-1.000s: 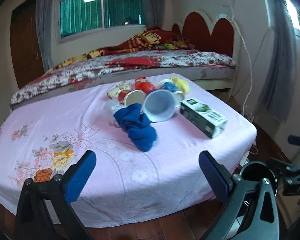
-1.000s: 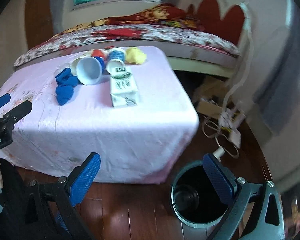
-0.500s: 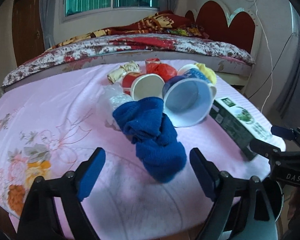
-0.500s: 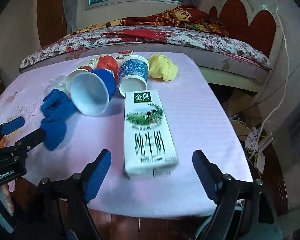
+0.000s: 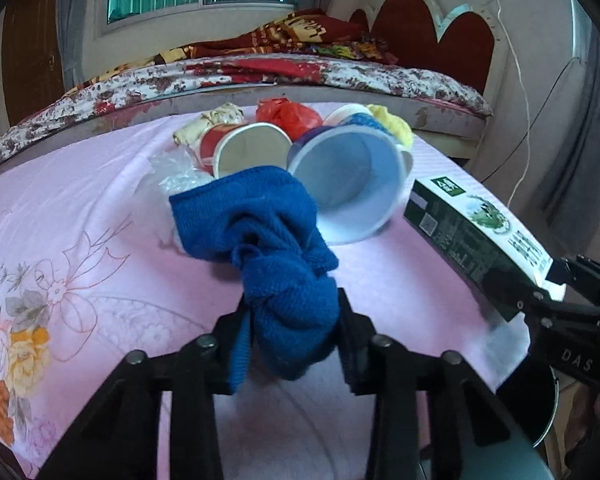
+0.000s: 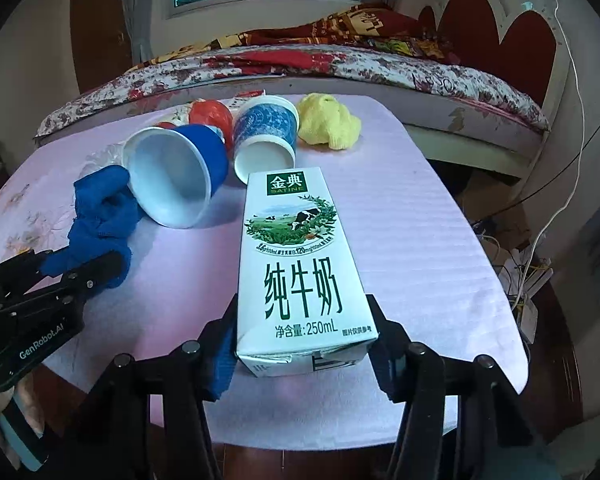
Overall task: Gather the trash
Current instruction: 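Grasp the blue towel with the left tool while the right tool grasps the milk carton, then carry towel and carton to the black bin and open both tools to drop them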
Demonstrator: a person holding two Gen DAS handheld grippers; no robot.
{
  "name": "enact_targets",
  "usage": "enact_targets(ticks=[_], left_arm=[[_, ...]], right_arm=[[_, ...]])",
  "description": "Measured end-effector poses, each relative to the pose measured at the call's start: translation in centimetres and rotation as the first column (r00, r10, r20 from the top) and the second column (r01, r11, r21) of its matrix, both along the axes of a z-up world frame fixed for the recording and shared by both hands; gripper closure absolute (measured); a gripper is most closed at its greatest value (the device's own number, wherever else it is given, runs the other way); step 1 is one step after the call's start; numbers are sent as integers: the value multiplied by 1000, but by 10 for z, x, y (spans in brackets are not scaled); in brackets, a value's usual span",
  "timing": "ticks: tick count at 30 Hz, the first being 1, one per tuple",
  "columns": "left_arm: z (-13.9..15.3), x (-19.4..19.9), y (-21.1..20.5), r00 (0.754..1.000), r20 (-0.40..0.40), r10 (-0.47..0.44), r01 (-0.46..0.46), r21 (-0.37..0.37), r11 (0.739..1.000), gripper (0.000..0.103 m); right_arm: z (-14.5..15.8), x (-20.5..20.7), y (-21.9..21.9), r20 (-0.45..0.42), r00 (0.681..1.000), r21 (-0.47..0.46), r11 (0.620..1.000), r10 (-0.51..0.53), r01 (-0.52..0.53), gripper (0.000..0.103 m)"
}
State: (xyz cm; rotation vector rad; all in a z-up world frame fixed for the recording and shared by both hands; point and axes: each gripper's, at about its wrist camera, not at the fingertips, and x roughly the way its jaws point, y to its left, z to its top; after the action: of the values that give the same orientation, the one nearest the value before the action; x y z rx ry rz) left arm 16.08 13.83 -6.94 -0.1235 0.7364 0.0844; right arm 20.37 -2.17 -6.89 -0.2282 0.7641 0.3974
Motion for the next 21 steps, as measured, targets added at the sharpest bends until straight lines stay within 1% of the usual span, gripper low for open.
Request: enact_targets(ticks=[7, 11, 16, 21], left_arm=[[15, -23, -2, 999, 36, -22, 22, 6, 1000, 69], [25, -34, -10, 997, 61, -48, 47, 25, 999, 70], [43, -45, -29, 989, 104, -102, 98, 41, 994, 70], [54, -55, -50, 977, 136, -162, 157, 46, 986, 70]], right_arm=[[17, -21, -15, 46, 999, 13, 1000, 8, -9, 46], [28, -37, -28, 80, 997, 13, 1000, -3, 2, 46], [43, -55, -55, 115, 993, 18, 999, -36, 34, 46], [55, -74, -91, 141, 986, 27, 995, -94, 91, 46]])
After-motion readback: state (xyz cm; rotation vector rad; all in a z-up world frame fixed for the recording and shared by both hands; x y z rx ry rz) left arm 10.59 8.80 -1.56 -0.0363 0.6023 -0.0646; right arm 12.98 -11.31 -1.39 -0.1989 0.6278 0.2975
